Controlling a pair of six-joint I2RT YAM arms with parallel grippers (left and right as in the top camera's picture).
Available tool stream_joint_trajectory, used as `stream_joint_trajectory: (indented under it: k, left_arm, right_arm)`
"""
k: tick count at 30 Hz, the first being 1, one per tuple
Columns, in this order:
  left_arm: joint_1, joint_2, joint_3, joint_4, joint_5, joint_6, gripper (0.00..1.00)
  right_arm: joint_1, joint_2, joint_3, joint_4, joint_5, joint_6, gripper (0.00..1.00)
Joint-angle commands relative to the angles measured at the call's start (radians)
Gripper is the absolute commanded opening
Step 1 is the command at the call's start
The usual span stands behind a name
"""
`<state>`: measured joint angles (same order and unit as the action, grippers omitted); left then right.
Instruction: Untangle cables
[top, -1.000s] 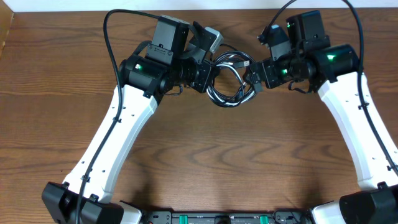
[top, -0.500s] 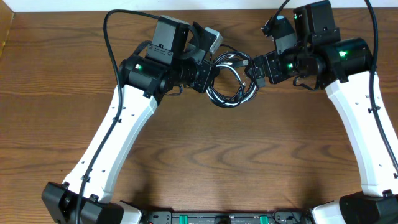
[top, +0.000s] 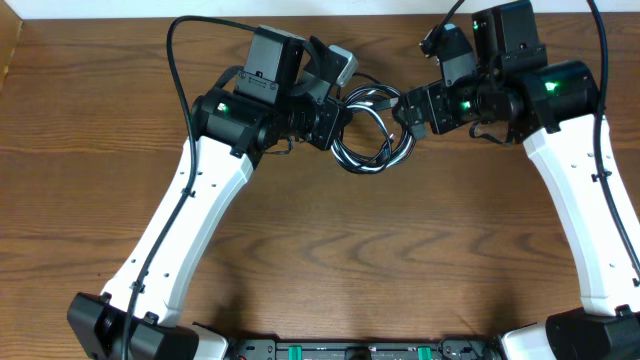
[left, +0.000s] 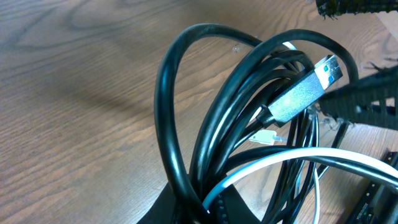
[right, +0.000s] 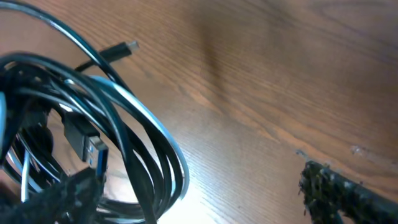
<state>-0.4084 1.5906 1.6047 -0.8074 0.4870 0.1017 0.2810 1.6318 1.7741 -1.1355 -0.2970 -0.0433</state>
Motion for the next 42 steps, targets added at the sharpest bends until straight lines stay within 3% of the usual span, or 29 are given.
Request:
stream_joint_trajectory:
  k: [1, 3, 8, 16, 22, 24, 26, 29, 34, 38, 42]
  left_arm:
    - [0.004, -0.018, 0.019, 0.0, -0.002, -0.006, 0.11]
    - [0.004, -0.018, 0.019, 0.0, -0.001, -0.006, 0.11]
    - [0.003, -0.018, 0.019, 0.0, -0.001, -0.006, 0.11]
    - [0.003, -0.018, 0.019, -0.003, 0.004, -0.006, 0.11]
    - [0.003, -0.018, 0.019, -0.006, 0.037, -0.005, 0.11]
    - [0.003, -0.018, 0.019, -0.006, 0.037, -0.005, 0.11]
    - [0.003, -0.018, 0.019, -0.006, 0.037, -0.005, 0.11]
    - [0.003, -0.018, 0.019, -0.006, 0.037, -0.005, 0.11]
    - [0.003, -0.018, 0.019, -0.006, 0.036, -0.005, 0.13]
    - [0.003, -0.018, 0.019, -0.007, 0.021, -0.005, 0.13]
    - [0.003, -0.018, 0.019, -0.031, -0.085, 0.0, 0.15]
  right_arm:
    - [0.002, -0.005, 0.019, -0.018, -0.013, 0.005, 0.97]
    - [0.005, -0.005, 0.019, -0.034, -0.013, 0.005, 0.98]
    - [0.014, -0.005, 0.019, -0.046, -0.012, 0.001, 0.77]
    - [0.056, -0.003, 0.017, -0.043, -0.016, 0.002, 0.8]
    - [0.092, 0.005, 0.013, -0.02, -0.016, 0.002, 0.71]
    - [0.093, 0.012, 0.011, -0.02, -0.016, 0.003, 0.64]
    - [0.093, 0.022, 0.011, -0.021, -0.016, 0.006, 0.48]
    - [0.093, 0.03, 0.011, -0.021, -0.016, 0.014, 0.01]
    - [0.093, 0.03, 0.011, -0.027, 0.038, 0.027, 0.01]
    - [0.093, 0.027, 0.012, -0.031, 0.27, 0.177, 0.01]
    - [0.083, 0.006, 0.012, -0.043, 0.483, 0.253, 0.01]
